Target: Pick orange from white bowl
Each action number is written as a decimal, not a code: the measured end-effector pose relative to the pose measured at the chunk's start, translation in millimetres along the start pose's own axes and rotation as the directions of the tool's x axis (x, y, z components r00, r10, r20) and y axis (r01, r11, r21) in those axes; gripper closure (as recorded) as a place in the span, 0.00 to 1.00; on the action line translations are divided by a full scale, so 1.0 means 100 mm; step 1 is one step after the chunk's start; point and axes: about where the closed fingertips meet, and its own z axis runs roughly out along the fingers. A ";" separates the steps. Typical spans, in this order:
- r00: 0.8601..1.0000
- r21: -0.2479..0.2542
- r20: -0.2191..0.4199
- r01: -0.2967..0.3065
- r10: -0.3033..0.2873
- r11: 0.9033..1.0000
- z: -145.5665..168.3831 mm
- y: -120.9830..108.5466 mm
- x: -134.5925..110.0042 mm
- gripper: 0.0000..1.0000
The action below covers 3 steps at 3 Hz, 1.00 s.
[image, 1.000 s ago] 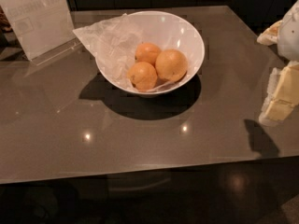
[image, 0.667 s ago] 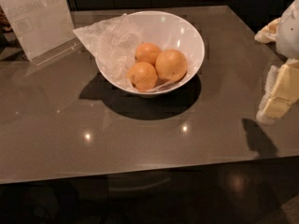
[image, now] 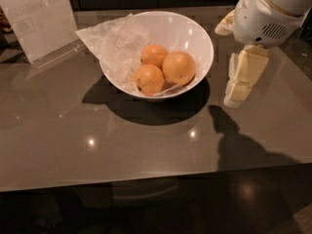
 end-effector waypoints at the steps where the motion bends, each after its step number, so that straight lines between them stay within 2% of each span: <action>1: 0.998 -0.023 0.032 0.054 -0.053 0.998 0.21 -0.25 -0.32 0.00; 2: 0.998 -0.017 0.037 0.057 -0.056 0.998 0.21 -0.27 -0.35 0.00; 3: 0.997 -0.013 0.067 0.025 -0.024 1.000 0.27 -0.34 -0.31 0.00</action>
Offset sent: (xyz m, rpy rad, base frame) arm 0.0275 0.0304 -0.0038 0.0159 0.0053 0.0574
